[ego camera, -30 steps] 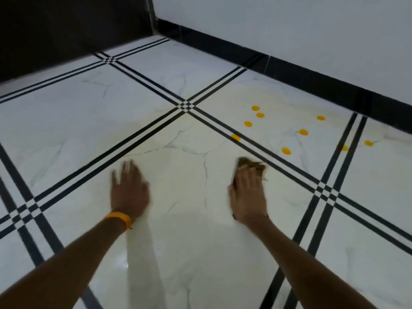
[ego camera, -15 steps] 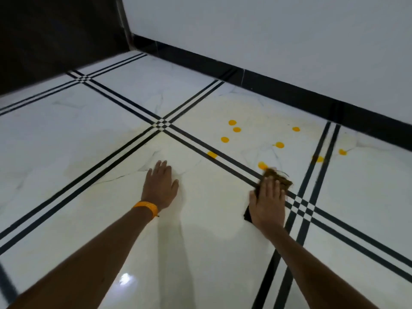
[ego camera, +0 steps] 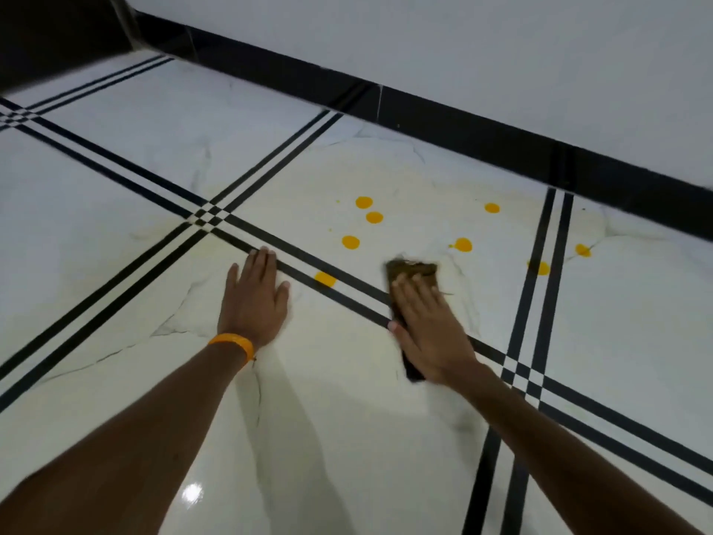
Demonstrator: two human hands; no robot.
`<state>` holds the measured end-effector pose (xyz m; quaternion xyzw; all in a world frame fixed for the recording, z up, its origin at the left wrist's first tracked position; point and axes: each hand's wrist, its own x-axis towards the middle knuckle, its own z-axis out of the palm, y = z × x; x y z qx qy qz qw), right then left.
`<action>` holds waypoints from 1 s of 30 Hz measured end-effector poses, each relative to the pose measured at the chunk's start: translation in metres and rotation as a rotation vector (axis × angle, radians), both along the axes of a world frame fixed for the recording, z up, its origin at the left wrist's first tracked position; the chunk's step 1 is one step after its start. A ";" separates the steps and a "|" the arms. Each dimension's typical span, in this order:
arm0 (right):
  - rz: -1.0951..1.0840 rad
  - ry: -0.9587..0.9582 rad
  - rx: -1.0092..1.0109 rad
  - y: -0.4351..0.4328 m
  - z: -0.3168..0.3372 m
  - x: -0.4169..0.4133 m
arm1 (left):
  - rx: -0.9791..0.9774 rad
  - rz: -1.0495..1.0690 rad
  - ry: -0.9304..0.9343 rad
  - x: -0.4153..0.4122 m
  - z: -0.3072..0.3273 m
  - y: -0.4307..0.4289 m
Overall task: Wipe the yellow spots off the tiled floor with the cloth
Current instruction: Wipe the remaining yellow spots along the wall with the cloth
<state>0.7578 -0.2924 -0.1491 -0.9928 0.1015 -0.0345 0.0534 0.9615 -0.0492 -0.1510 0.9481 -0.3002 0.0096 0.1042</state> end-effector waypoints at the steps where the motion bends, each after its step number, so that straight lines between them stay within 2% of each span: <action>1: 0.147 0.049 0.017 0.001 0.005 -0.008 | 0.005 -0.007 -0.002 0.000 -0.001 0.002; 3: 0.256 0.097 0.005 -0.012 0.007 -0.005 | 0.019 0.001 -0.019 0.000 0.000 0.003; 4: 0.187 0.076 -0.008 -0.018 0.005 0.004 | 0.028 0.000 -0.028 0.000 0.000 0.002; 7: -0.339 0.001 0.035 0.002 0.001 0.052 | 0.039 0.004 -0.011 -0.001 0.002 0.001; 8: -0.407 -0.017 0.052 0.023 0.002 0.065 | 0.043 0.000 -0.006 -0.001 0.001 0.002; 10: -0.237 -0.039 0.061 0.056 0.001 0.073 | 0.036 -0.004 -0.003 0.002 -0.001 0.003; 12: -0.064 -0.024 0.089 0.044 0.003 0.072 | 0.031 -0.011 -0.009 0.003 0.000 0.002; 13: -0.080 -0.033 0.091 0.028 0.004 0.077 | 0.031 -0.009 -0.008 0.003 -0.001 0.002; 16: -0.350 -0.039 0.050 -0.018 0.000 0.114 | 0.009 0.005 0.006 0.002 -0.002 0.002; 21: -0.494 -0.001 0.100 -0.049 0.010 0.214 | -0.013 -0.009 0.028 0.001 -0.003 0.002; 23: -0.394 0.020 0.092 -0.040 0.016 0.238 | -0.023 -0.023 0.030 0.006 -0.004 0.003; 27: 0.124 0.079 0.058 -0.017 0.017 0.194 | -0.022 -0.048 0.022 0.017 -0.001 -0.002; 28: 0.161 0.091 0.066 -0.021 0.017 0.179 | -0.019 -0.045 0.020 0.017 -0.001 -0.001; 30: 0.032 0.066 0.048 -0.045 0.018 0.168 | -0.018 -0.038 0.029 0.017 -0.001 -0.002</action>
